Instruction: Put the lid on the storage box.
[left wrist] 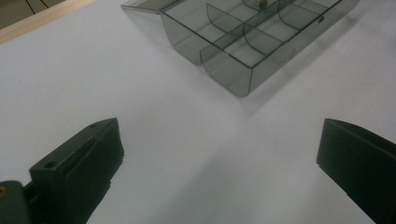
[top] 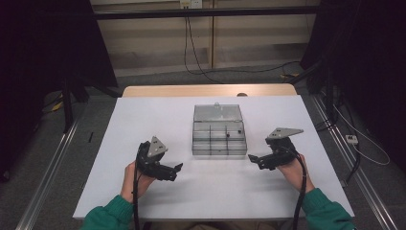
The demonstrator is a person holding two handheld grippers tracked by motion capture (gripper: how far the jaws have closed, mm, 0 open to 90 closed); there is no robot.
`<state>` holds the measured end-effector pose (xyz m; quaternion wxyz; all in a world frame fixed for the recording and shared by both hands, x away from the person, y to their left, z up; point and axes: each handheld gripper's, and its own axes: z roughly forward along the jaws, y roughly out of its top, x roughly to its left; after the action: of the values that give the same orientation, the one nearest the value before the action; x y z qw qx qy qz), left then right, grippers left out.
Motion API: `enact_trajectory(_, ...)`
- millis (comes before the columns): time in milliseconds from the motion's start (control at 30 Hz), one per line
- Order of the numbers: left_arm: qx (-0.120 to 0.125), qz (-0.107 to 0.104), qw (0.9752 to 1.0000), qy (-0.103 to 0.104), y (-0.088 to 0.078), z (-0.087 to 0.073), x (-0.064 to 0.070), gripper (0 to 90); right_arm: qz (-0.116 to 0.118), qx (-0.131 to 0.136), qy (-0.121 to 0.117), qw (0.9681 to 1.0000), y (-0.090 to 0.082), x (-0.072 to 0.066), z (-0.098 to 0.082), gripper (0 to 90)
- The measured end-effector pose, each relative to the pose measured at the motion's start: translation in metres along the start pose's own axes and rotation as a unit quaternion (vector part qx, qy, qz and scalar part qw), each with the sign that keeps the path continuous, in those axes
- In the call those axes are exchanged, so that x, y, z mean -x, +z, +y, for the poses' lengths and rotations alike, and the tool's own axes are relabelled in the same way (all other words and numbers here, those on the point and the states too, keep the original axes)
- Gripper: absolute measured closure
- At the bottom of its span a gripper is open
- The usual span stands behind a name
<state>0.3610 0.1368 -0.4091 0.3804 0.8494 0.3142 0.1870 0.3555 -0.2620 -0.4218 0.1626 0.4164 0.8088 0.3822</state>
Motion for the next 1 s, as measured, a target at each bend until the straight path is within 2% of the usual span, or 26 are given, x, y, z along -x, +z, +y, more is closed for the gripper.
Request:
enact_trajectory(267, -0.004, -0.005, 1.0000, 0.003, 0.023, 0.022, 0.004, 0.0, -0.002, 0.002, 0.001, 1.0000, 0.000, 0.002, 0.001, 3.9)
enact_trajectory(600, -0.006, -0.005, 0.9999, -0.012, 0.045, 0.042, 0.001, 0.0, -0.002, 0.000, 0.000, 1.0000, 0.001, 0.004, 0.000, 3.9)
enact_trajectory(833, -0.009, -0.018, 0.9996, -0.018, 0.059, 0.052, 0.001, 2.6, -0.004, 0.004, 0.002, 1.0000, 0.001, 0.005, 0.001, 4.0)
enact_trajectory(1000, -0.015, -0.025, 0.9995, -0.012, 0.069, 0.061, 0.005, 6.0, -0.004, 0.003, 0.001, 1.0000, 0.001, 0.006, 0.001, 4.0)
